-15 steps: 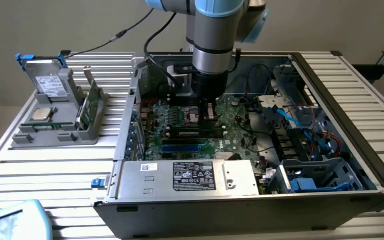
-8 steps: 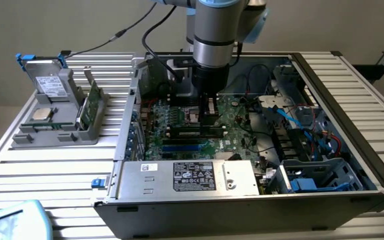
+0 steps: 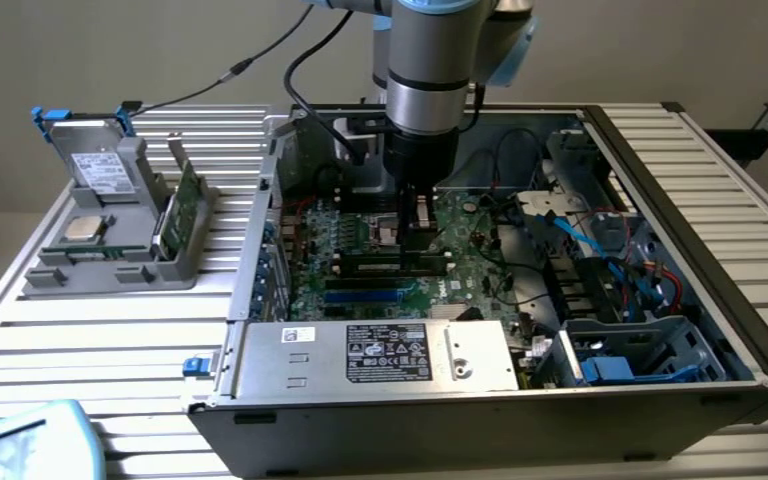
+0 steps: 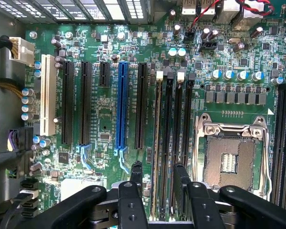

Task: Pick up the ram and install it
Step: 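Press down the ram until it locks into place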

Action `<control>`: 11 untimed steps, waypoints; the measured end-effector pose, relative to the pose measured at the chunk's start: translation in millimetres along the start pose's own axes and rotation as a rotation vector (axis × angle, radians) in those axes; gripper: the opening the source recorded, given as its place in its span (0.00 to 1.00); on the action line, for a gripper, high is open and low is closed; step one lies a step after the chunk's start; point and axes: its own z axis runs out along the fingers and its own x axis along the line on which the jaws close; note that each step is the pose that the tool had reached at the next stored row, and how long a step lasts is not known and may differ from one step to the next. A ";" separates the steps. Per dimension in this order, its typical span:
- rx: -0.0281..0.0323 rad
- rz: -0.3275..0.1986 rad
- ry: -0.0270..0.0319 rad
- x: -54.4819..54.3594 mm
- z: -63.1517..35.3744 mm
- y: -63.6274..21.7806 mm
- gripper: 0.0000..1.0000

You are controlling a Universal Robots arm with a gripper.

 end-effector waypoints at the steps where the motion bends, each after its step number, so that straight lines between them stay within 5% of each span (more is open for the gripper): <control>1: 0.0000 0.000 0.0000 0.0 0.0 0.0 0.40; 8: -0.0002 0.000 0.0000 0.0 0.0 0.0 0.38; 11: -0.0003 0.000 0.0000 0.0 0.0 0.0 0.25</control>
